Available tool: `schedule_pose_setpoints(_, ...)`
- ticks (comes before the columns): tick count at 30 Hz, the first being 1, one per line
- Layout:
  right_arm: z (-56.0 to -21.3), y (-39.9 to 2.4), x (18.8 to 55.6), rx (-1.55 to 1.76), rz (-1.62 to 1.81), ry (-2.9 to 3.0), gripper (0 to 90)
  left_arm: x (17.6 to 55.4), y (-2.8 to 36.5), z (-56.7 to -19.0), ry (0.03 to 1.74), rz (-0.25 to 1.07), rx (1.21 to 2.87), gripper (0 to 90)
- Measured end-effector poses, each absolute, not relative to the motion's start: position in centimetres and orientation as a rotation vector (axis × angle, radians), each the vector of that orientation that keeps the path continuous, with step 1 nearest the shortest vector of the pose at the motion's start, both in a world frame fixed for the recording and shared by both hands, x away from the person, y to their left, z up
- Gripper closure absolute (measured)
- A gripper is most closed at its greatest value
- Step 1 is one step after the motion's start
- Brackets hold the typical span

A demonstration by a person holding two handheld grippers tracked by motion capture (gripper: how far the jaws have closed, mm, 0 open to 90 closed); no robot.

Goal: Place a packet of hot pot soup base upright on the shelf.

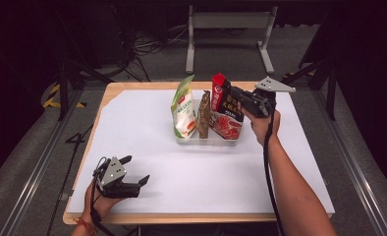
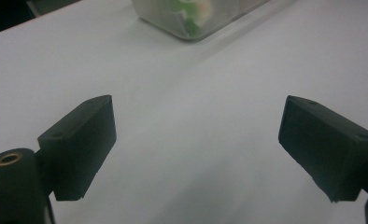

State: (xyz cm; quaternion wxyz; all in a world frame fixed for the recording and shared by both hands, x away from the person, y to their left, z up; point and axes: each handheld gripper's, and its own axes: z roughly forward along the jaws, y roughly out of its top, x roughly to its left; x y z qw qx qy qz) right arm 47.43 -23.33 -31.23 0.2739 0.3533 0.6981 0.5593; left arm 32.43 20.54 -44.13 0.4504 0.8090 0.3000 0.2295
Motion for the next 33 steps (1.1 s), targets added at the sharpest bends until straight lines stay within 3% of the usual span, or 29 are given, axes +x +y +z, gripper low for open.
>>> schedule_pose_setpoints(33, -31.2, -24.5, 46.6, 0.956, 1.43, 1.91, 82.7, 32.6, 19.5, -44.8, 0.728, 0.579, 2.063, 12.2)
